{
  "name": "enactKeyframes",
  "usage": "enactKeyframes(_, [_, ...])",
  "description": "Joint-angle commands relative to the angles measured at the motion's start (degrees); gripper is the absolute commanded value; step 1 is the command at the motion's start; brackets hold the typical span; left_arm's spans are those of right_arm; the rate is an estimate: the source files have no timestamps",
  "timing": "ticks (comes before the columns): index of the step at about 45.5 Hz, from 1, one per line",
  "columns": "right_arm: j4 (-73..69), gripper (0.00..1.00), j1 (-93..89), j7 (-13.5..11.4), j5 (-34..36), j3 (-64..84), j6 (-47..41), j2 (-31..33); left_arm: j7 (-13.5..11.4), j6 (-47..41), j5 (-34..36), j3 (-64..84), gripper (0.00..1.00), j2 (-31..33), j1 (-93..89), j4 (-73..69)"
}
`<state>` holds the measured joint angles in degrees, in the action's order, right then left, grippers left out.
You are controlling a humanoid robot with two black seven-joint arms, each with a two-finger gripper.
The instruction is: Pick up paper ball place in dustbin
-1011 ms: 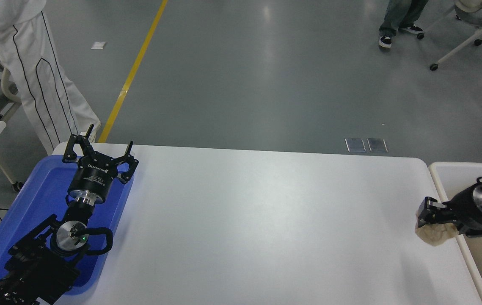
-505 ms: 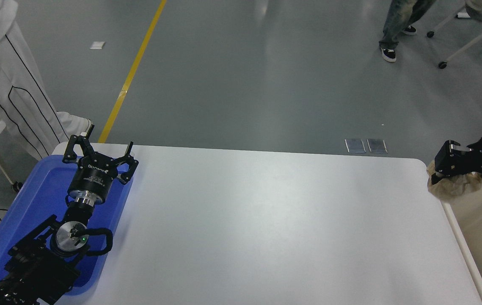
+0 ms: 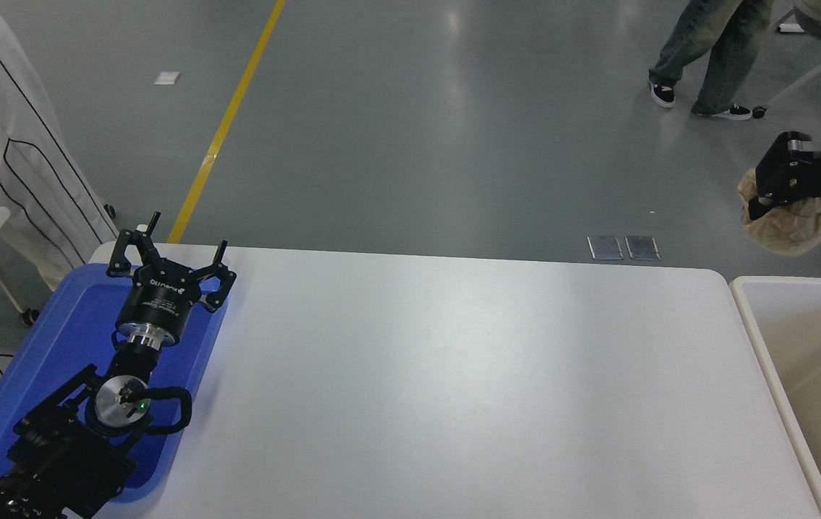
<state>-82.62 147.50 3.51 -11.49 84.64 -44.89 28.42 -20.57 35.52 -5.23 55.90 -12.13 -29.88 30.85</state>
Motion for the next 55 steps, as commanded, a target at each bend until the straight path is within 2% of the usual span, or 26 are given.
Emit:
enactKeyframes(1, [-0.70, 0.00, 2.45, 0.01, 0.42, 0.70, -0.11, -1.44, -0.08, -0.01, 0.05, 0.00, 1.00, 0.00, 0.00, 0.00])
enactKeyframes(15, [0.62, 0.00, 2.09, 0.27, 0.59, 9.30, -0.11, -1.26, 0.01, -0.01, -0.04, 0.00, 1.00, 0.00, 0.00, 0.00])
enactKeyframes(25, [1.41, 0.00, 1.92, 0.36, 5.95, 22.31, -0.11, -1.88, -0.08, -0.01, -0.04, 0.00, 1.00, 0.00, 0.00, 0.00])
enactKeyframes(34, [1.50, 0.00, 1.57, 0.36, 4.99, 31.80, -0.11, -1.09, -0.08, -0.01, -0.04, 0.00, 1.00, 0.00, 0.00, 0.00])
enactKeyframes(50, [10.01, 0.00, -0.10, 0.01, 1.56, 36.82, -0.11, 16.30, -0.08, -0.01, 0.05, 0.00, 1.00, 0.00, 0.00, 0.00])
enactKeyframes(55, [15.11, 0.00, -4.22, -0.08, 1.47, 36.12, -0.11, 19.74, -0.08, -0.01, -0.04, 0.00, 1.00, 0.00, 0.00, -0.08])
